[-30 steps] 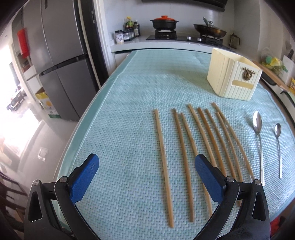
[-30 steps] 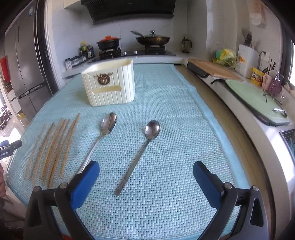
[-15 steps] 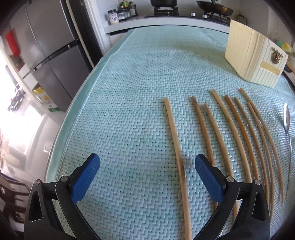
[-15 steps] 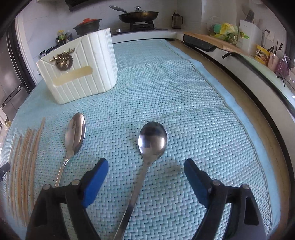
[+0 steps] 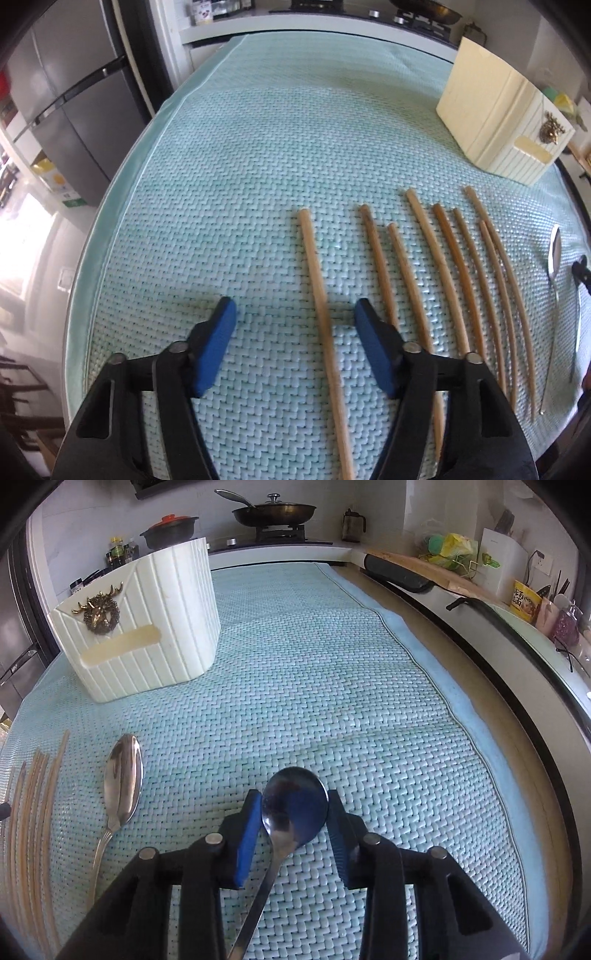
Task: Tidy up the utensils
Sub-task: 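Close the left tool on one wooden chopstick while the right tool reaches a steel spoon, then close the right tool on the steel spoon handle and lift it while the left tool holds the chopstick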
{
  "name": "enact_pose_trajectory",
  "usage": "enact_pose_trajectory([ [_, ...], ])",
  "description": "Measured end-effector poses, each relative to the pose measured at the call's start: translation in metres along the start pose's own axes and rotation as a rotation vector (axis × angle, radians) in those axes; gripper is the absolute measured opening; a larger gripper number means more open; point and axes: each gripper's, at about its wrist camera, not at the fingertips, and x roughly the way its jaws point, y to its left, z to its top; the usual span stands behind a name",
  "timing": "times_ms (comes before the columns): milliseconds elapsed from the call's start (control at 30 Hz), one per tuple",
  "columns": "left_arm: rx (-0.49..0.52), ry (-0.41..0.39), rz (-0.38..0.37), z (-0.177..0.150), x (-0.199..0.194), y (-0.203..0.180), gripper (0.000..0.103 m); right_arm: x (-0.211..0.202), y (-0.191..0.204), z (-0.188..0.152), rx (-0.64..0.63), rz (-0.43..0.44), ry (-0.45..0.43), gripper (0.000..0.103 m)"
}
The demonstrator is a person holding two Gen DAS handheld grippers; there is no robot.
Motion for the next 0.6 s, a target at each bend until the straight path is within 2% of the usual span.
enact_pose_trajectory([
  [67,0.016,0.006,-0.005,0.004,-0.001,-0.006,0.037,0.002,-0.001,0.002,-0.010,0.005,-0.007,0.035],
  [200,0.021,0.008,-0.031,0.016,0.002,-0.011,0.017,0.009,-0.006,0.009,-0.027,0.029,-0.022,0.035],
  [233,0.015,0.009,-0.054,0.019,0.003,-0.011,0.008,0.010,-0.007,0.011,-0.031,0.038,-0.024,0.035],
  [467,-0.055,-0.010,-0.132,0.030,0.002,0.002,0.004,0.009,-0.021,0.019,-0.032,0.106,-0.046,0.033],
  [567,-0.080,-0.049,-0.164,0.030,-0.018,0.022,0.004,0.000,-0.025,0.019,-0.026,0.152,-0.061,0.008],
  [600,-0.079,-0.065,-0.170,0.029,-0.025,0.025,0.004,-0.004,-0.026,0.021,-0.027,0.167,-0.069,0.008],
])
